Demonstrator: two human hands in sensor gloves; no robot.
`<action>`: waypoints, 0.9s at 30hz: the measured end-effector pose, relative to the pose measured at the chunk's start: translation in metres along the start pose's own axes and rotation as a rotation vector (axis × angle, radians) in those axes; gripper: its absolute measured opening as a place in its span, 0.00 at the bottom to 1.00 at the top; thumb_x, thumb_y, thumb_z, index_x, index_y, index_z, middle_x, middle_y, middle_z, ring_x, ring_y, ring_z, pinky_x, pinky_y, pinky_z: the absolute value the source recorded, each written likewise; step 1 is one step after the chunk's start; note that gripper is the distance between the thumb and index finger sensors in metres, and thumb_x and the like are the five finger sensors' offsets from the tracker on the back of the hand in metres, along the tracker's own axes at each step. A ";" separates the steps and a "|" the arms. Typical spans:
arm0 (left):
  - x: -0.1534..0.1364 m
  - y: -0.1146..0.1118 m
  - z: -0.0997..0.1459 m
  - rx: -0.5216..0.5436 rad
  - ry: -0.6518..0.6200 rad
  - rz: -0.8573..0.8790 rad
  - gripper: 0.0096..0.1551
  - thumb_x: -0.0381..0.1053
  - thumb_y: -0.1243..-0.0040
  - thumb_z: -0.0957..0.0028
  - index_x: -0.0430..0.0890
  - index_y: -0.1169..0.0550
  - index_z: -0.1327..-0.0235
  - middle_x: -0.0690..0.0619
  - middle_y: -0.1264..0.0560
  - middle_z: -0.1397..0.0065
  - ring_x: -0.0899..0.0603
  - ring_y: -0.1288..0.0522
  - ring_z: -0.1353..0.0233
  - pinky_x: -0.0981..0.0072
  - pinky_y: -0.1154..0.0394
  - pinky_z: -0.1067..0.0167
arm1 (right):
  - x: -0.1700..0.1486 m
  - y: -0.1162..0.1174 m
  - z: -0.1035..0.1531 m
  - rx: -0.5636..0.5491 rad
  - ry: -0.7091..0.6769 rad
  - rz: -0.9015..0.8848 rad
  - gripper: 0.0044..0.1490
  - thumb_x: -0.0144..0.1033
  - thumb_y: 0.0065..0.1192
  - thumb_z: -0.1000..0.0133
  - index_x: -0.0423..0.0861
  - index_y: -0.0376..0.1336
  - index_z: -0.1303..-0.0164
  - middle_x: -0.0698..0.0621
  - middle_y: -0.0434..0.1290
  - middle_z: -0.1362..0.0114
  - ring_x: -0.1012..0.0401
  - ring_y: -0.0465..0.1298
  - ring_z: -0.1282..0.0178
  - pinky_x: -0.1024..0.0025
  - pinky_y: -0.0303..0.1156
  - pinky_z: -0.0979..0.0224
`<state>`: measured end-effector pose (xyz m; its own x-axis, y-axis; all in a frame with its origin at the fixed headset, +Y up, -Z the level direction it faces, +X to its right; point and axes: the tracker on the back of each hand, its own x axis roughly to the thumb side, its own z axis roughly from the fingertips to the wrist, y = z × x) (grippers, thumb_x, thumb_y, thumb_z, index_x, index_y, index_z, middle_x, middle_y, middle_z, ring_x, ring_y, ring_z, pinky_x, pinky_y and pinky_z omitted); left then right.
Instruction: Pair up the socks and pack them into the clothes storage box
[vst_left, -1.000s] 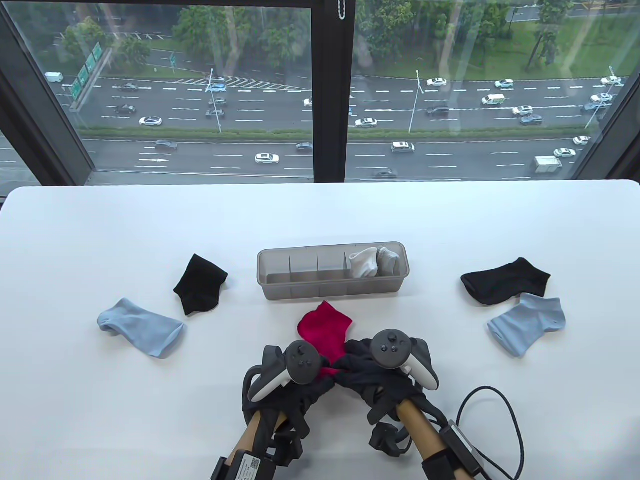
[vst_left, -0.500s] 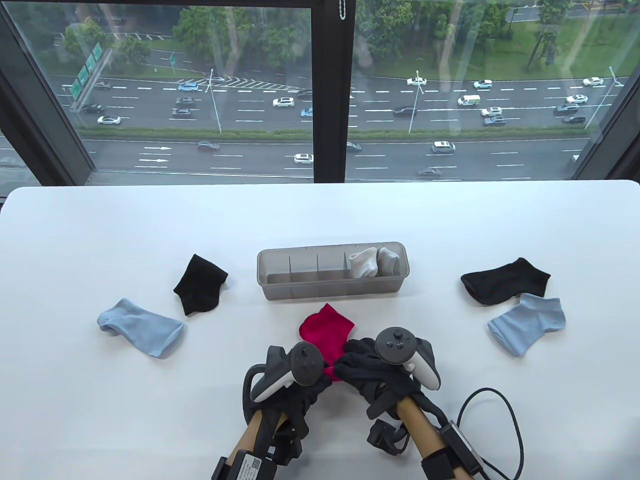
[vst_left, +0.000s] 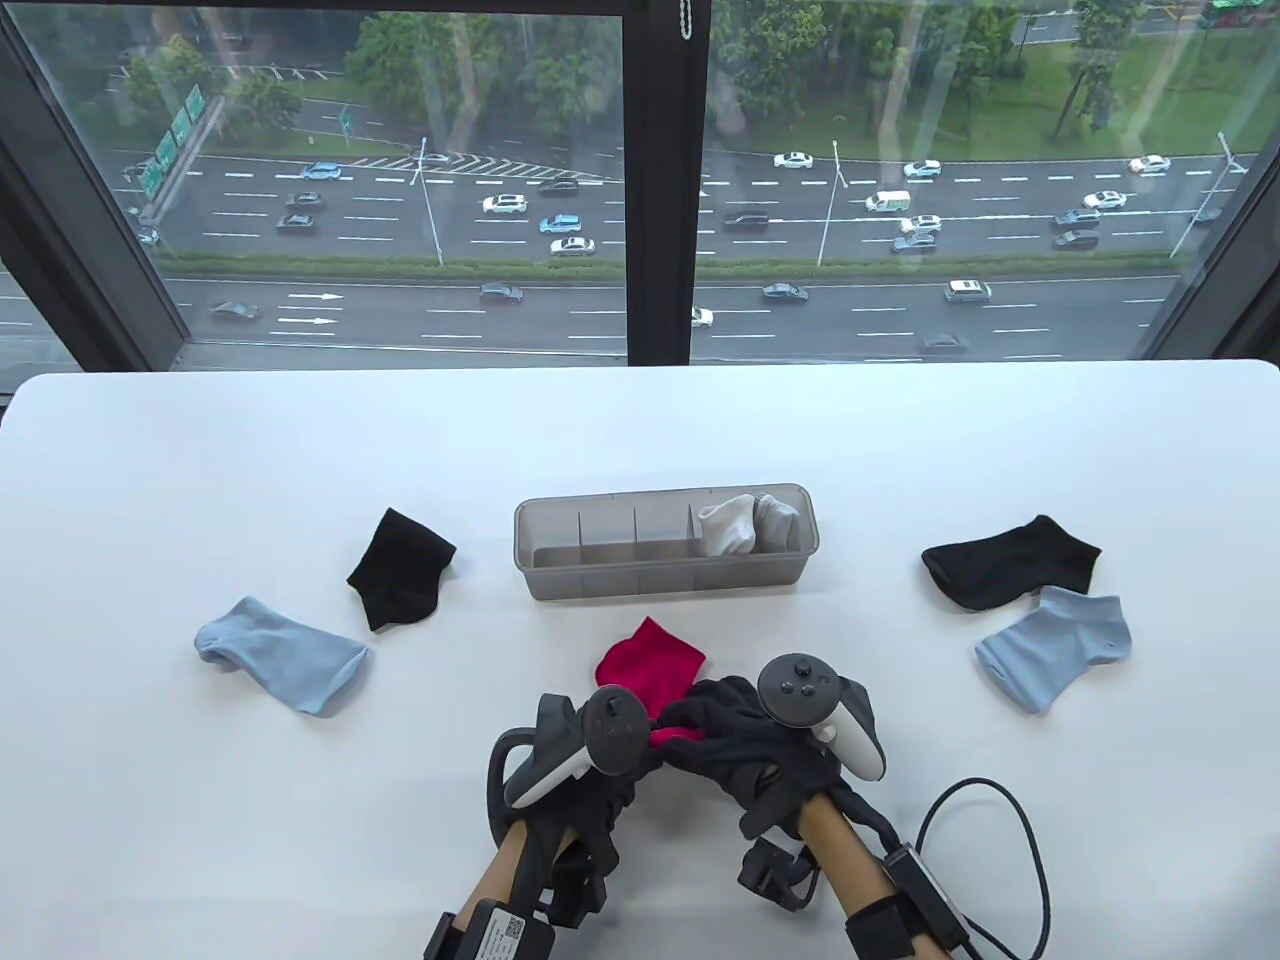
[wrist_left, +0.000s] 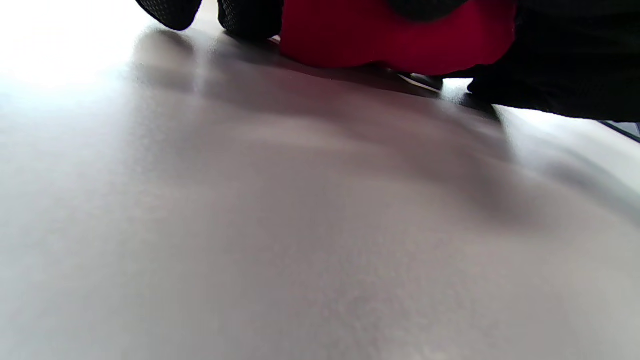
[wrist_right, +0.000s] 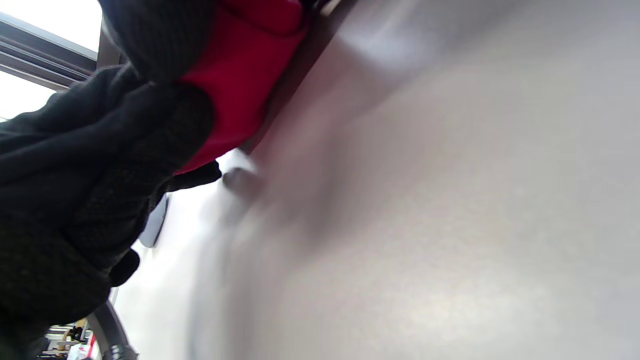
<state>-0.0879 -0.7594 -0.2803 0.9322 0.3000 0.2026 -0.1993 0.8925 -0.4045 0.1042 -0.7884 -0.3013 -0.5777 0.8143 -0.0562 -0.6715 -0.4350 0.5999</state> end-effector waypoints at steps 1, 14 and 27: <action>0.001 -0.001 0.000 -0.015 -0.002 -0.007 0.26 0.55 0.58 0.41 0.46 0.31 0.35 0.44 0.34 0.19 0.32 0.42 0.16 0.34 0.40 0.22 | 0.000 0.000 0.000 -0.026 0.000 0.011 0.29 0.50 0.58 0.39 0.55 0.61 0.28 0.41 0.39 0.10 0.48 0.26 0.14 0.49 0.18 0.19; 0.000 0.001 0.001 0.060 -0.013 -0.003 0.25 0.55 0.52 0.43 0.46 0.28 0.36 0.45 0.34 0.19 0.34 0.36 0.17 0.36 0.38 0.22 | -0.001 0.000 0.000 -0.010 0.005 -0.037 0.36 0.53 0.56 0.39 0.53 0.55 0.20 0.41 0.36 0.10 0.49 0.25 0.14 0.50 0.16 0.20; 0.006 0.003 0.004 0.123 -0.022 -0.047 0.24 0.57 0.48 0.45 0.51 0.29 0.37 0.45 0.41 0.15 0.34 0.39 0.16 0.37 0.41 0.20 | -0.001 -0.003 0.002 -0.003 0.001 -0.095 0.27 0.49 0.49 0.34 0.45 0.65 0.33 0.40 0.37 0.10 0.48 0.25 0.14 0.50 0.17 0.19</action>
<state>-0.0837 -0.7538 -0.2767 0.9349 0.2627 0.2386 -0.1922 0.9400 -0.2817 0.1073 -0.7873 -0.3017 -0.5116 0.8516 -0.1138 -0.7250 -0.3568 0.5892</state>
